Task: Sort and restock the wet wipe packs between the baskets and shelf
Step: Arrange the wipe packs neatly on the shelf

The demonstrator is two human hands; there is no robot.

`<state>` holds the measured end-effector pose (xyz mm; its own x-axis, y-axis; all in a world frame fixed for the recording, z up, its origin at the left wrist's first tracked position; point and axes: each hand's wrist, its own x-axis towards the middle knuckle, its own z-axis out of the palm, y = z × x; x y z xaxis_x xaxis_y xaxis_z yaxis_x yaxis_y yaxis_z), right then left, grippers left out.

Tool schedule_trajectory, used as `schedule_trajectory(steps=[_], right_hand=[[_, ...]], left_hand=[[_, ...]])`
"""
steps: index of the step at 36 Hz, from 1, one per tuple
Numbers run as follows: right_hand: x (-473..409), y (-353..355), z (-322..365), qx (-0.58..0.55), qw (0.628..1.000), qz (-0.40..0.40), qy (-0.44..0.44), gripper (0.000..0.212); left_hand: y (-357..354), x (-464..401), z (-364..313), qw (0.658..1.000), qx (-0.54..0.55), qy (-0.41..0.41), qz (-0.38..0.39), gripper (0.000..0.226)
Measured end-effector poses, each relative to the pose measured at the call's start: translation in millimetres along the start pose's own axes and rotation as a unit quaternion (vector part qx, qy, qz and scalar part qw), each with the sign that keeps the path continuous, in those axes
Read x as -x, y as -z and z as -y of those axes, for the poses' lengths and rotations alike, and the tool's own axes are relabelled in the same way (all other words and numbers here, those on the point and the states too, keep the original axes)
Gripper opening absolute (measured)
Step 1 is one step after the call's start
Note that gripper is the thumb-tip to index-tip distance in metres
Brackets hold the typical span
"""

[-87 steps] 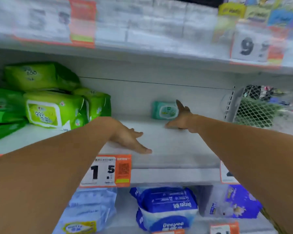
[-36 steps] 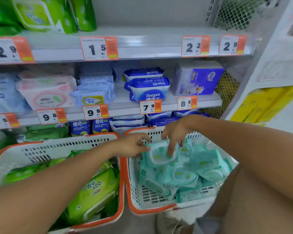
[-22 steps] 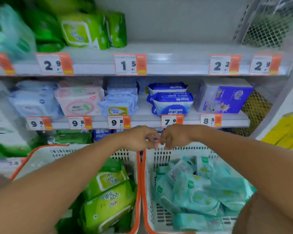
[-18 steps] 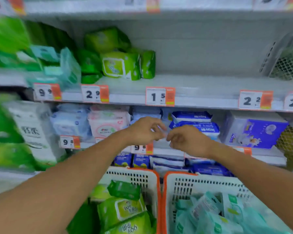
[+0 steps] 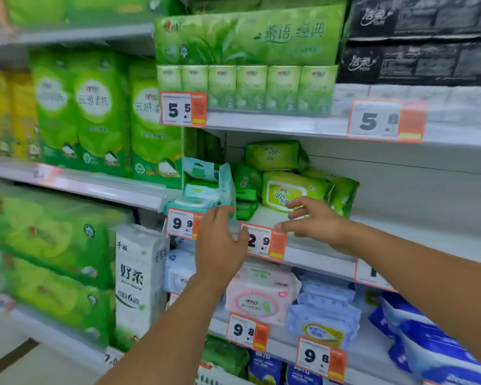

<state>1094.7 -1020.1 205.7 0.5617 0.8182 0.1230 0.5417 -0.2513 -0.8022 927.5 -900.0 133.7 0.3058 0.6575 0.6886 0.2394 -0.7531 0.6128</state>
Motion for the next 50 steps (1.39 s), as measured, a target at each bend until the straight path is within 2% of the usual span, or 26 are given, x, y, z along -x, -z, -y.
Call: schedule_trajectory(steps=[3,6,7,8,11,13,16,18,20,22,24,26,28,30,32,34,37,39,40,42,43,45,46,48,50], right_hand=[[-26,-35,20,-0.068,0.997,0.010,-0.017,0.093],[-52,-72,47,-0.071,0.997,0.031,-0.024,0.128],[-61,-85,55,-0.069,0.997,0.040,-0.023,0.131],[-68,-96,62,-0.072,0.996,0.043,-0.020,0.125],[-88,-128,73,-0.078,0.997,-0.005,-0.007,0.069],[-100,-140,70,-0.077,0.995,-0.059,-0.008,0.045],[-105,-137,64,-0.177,0.979,-0.101,-0.025,0.036],[-101,-130,61,-0.228,0.957,-0.176,-0.021,0.027],[-87,-126,57,-0.198,0.946,-0.255,0.036,0.024],[-62,-127,54,-0.111,0.939,-0.276,0.174,0.046],[-37,-136,53,-0.032,0.930,-0.194,0.309,0.062],[-20,-148,52,0.051,0.926,-0.066,0.369,0.066],[-13,-157,51,0.088,0.924,0.054,0.369,0.065],[-13,-153,59,-0.012,0.948,0.122,0.295,0.050],[-23,-140,68,-0.134,0.965,0.075,0.211,0.021],[-42,-127,73,-0.073,0.973,-0.046,0.212,0.013],[-72,-120,84,0.096,0.959,-0.139,0.227,0.033],[-96,-117,96,0.115,0.946,-0.195,0.231,0.056],[-108,-117,104,0.124,0.945,-0.196,0.232,0.068],[-133,-118,115,0.169,0.953,-0.138,0.211,0.084],[-145,-121,118,0.203,0.954,-0.104,0.198,0.079],[-163,-127,118,0.232,0.955,-0.078,0.167,0.043],[-167,-129,117,0.213,0.961,-0.087,0.155,0.027],[-169,-130,114,0.150,0.965,-0.140,0.163,0.019],[-163,-125,108,0.088,0.945,-0.213,0.231,0.023]], left_hand=[[2,-12,17,0.996,-0.050,0.038,-0.066,0.060],[2,-21,44,0.992,-0.072,0.099,-0.021,0.079],[0,-21,54,0.993,-0.068,0.100,0.006,0.080],[-1,-19,61,0.993,-0.068,0.091,0.030,0.077],[-3,-17,69,0.993,-0.071,0.059,0.069,0.057],[1,-23,69,0.994,-0.034,0.070,0.083,0.046],[18,-25,64,0.994,0.053,0.070,0.061,0.048],[32,-24,53,0.985,0.129,0.113,0.025,0.038],[50,-26,41,0.957,0.215,0.193,-0.008,0.034],[66,-31,30,0.891,0.363,0.272,0.007,0.044],[74,-33,24,0.835,0.452,0.313,0.042,0.061],[71,-28,23,0.810,0.479,0.335,0.043,0.061],[66,-22,31,0.788,0.488,0.375,-0.005,0.048],[67,-17,43,0.763,0.485,0.425,-0.045,0.040],[72,-16,55,0.734,0.504,0.449,-0.071,0.039],[75,-17,63,0.717,0.523,0.454,-0.080,0.038],[73,-17,67,0.723,0.536,0.430,-0.067,0.037],[72,-18,69,0.735,0.542,0.403,-0.064,0.037],[73,-19,70,0.738,0.546,0.393,-0.064,0.036],[74,-21,71,0.744,0.546,0.380,-0.065,0.035],[74,-22,73,0.747,0.542,0.380,-0.066,0.034],[74,-23,75,0.755,0.523,0.387,-0.076,0.033],[73,-24,77,0.760,0.512,0.392,-0.083,0.034],[75,-24,81,0.772,0.489,0.396,-0.089,0.036],[78,-26,84,0.787,0.469,0.393,-0.081,0.037]])
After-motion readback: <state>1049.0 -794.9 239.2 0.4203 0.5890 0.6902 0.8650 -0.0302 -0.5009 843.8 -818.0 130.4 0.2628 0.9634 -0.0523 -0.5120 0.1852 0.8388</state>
